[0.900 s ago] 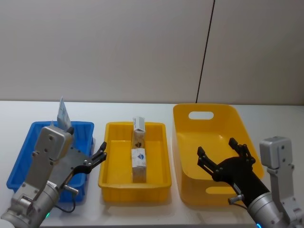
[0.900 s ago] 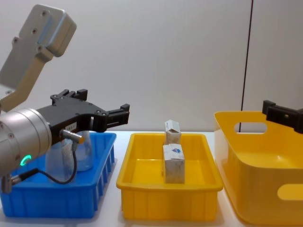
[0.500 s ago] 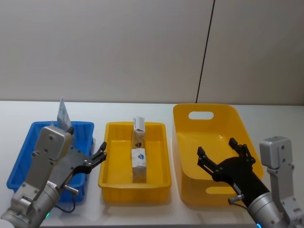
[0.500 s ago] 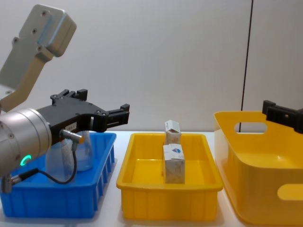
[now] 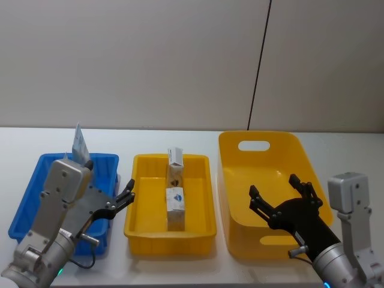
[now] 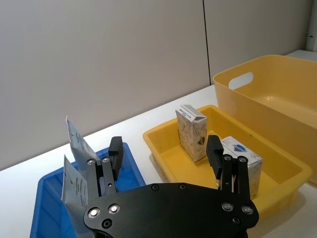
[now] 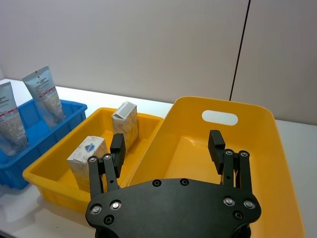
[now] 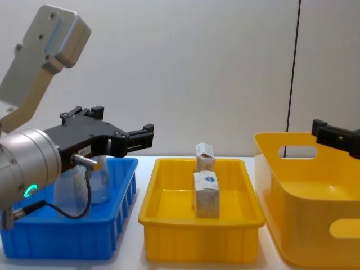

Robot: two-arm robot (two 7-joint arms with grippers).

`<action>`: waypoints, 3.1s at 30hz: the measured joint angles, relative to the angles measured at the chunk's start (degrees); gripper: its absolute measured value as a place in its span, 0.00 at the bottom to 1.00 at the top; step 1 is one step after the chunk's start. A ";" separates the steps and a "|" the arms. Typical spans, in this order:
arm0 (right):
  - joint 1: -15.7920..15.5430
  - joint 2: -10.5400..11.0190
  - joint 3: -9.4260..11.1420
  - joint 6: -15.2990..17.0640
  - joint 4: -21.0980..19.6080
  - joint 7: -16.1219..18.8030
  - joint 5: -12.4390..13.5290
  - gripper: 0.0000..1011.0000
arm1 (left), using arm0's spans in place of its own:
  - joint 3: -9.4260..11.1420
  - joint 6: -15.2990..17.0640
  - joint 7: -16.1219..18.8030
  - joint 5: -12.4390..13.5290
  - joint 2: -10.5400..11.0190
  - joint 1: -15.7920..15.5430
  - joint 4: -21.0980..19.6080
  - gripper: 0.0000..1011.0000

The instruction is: Bimanual collaborative sorting of washing and personal care products

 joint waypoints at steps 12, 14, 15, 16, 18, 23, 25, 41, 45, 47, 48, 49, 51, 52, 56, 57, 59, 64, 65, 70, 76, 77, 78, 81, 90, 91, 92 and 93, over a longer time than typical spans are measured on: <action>0.00 0.00 0.00 0.00 0.00 0.00 0.00 0.99 | 0.00 0.00 0.00 0.00 0.00 0.00 0.00 0.99; 0.00 0.00 0.00 0.00 0.00 0.00 0.00 0.99 | 0.00 0.00 0.00 0.00 0.00 0.00 0.00 0.99; 0.00 0.00 0.00 0.00 0.00 0.00 0.00 0.99 | 0.00 0.00 0.00 0.00 0.00 0.00 0.00 0.99; 0.00 0.00 0.00 0.00 0.00 0.00 0.00 0.99 | 0.00 0.00 0.00 0.00 0.00 0.00 0.00 0.99; 0.00 0.00 0.00 0.00 0.00 0.00 0.00 0.99 | 0.00 0.00 0.00 0.00 0.00 0.00 0.00 0.99; 0.00 0.00 0.00 0.00 0.00 0.00 0.00 0.99 | 0.00 0.00 0.00 0.00 0.00 0.00 0.00 0.99; 0.00 0.00 0.00 0.00 0.00 0.00 0.00 0.99 | 0.00 0.00 0.00 0.00 0.00 0.00 0.00 0.99; 0.00 0.00 0.00 0.00 0.00 0.00 0.00 0.99 | -2.49 1.14 0.29 -1.21 0.13 0.63 -0.47 0.99; 0.00 0.00 0.00 0.00 0.00 0.00 0.00 0.99 | -3.33 1.59 0.34 -1.65 0.10 0.42 0.16 0.99; 0.00 0.00 0.00 0.00 0.00 0.00 0.00 0.99 | -3.79 1.89 0.38 -1.89 0.02 0.18 0.64 0.99; 0.00 0.00 0.00 0.00 0.00 0.00 0.00 0.99 | -4.13 2.16 0.42 -2.06 -0.09 -0.04 1.10 0.99; 0.00 0.00 0.00 0.00 0.00 0.00 0.00 0.99 | -4.28 2.27 0.44 -2.13 -0.14 -0.14 1.35 0.99; 0.00 0.00 0.00 0.00 0.00 0.00 0.00 0.99 | -4.57 2.56 0.51 -2.33 -0.28 -0.37 1.87 0.99; 0.00 0.00 0.00 0.00 0.00 0.00 0.00 0.99 | -4.71 2.68 0.54 -2.42 -0.36 -0.49 2.12 0.99; 0.00 0.00 0.00 0.00 0.00 0.00 0.00 0.99 | -5.53 3.35 0.73 -2.89 -0.94 -1.30 3.76 0.99; 0.00 0.00 0.00 0.00 0.00 0.00 0.00 0.99 | -5.89 3.58 0.80 -3.08 -1.25 -1.72 4.67 0.99; 0.00 0.00 0.00 0.00 0.00 0.00 0.00 0.99 | -6.32 3.88 0.92 -3.40 -1.71 -2.30 5.85 0.99; 0.00 0.00 0.00 0.00 0.00 0.00 0.00 0.99 | -7.16 4.23 1.17 -3.96 -2.68 -3.60 8.57 0.99; 0.00 0.00 0.00 0.00 0.00 0.00 0.00 0.99 | -7.28 4.29 1.21 -4.05 -2.85 -3.81 9.03 0.99; 0.00 0.00 0.00 0.00 0.00 0.00 0.00 0.99 | -8.28 4.49 1.32 -4.83 -4.10 -5.28 12.09 0.99; 0.00 0.00 0.00 0.00 0.00 0.00 0.00 0.99 | -9.42 4.82 0.85 -6.32 -5.46 -6.54 14.90 0.97; 0.00 0.00 0.00 0.00 0.00 0.00 0.00 0.99 | -9.56 4.89 0.71 -6.54 -5.60 -6.66 15.20 0.96; 0.00 0.00 0.00 0.00 0.00 0.00 0.00 0.99 | -9.69 4.98 0.56 -6.76 -5.74 -6.77 15.47 0.95; 0.00 0.00 0.00 0.00 0.00 0.00 0.00 0.99 | -10.24 5.49 -0.03 -7.63 -6.36 -7.25 16.51 0.87; 0.00 0.00 0.00 0.00 0.00 0.00 0.00 0.99 | -11.33 7.16 -1.23 -9.47 -7.65 -7.94 18.93 0.62; 0.00 0.00 0.00 0.00 0.00 0.00 0.00 0.99 | -11.45 7.37 -1.36 -9.64 -7.81 -7.97 19.22 0.56; 0.00 0.00 0.00 0.00 0.00 0.00 0.00 0.99 | -11.51 7.50 -1.41 -9.72 -7.90 -7.97 19.37 0.54; 0.00 0.00 0.00 0.00 0.00 0.00 0.00 0.99 | -11.57 7.66 -1.48 -9.82 -7.99 -7.98 19.52 0.49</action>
